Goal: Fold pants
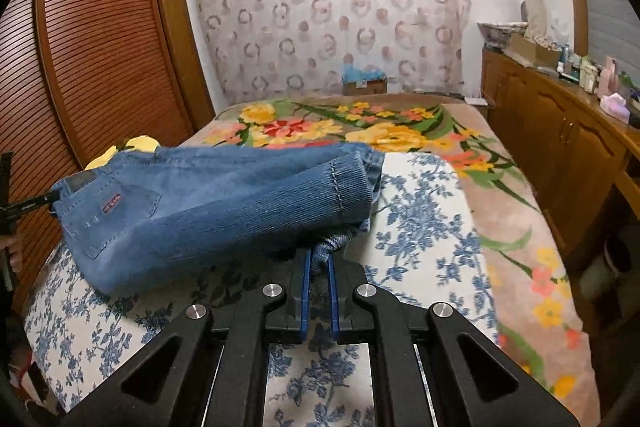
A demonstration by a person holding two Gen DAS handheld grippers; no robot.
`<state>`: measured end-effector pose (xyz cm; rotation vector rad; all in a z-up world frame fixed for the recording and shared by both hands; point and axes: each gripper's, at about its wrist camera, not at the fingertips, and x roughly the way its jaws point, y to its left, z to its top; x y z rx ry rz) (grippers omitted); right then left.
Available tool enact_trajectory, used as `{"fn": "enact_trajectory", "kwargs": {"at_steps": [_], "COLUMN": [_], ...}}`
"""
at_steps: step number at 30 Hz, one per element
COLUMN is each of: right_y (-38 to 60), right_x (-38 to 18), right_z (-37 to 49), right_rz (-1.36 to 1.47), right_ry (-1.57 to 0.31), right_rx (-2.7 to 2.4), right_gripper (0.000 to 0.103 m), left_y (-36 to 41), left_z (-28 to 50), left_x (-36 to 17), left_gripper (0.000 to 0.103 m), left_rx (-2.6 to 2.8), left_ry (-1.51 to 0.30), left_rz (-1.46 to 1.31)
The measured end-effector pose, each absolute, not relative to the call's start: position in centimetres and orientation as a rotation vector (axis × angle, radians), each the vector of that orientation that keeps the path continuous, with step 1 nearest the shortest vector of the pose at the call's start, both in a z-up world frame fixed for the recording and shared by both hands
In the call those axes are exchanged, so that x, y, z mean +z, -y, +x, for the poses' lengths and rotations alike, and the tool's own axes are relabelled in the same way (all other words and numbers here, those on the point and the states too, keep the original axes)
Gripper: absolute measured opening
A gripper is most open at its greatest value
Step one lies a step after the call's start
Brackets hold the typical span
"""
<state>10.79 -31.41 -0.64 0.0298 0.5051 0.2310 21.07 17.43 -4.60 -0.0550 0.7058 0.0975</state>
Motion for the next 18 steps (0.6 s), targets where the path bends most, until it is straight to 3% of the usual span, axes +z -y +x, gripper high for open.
{"fn": "enact_trajectory", "kwargs": {"at_steps": [18], "right_y": [32.5], "right_x": [-1.1], "right_z": [0.8], "right_rz": [0.022], "right_ry": [-0.423], "right_rx": [0.168], "right_gripper": [0.007], "left_y": [-15.2], "left_z": [8.7], "left_x": [-4.3], "left_gripper": [0.013], "left_rx": [0.009], "left_ry": [-0.643], "left_rz": [-0.123]}}
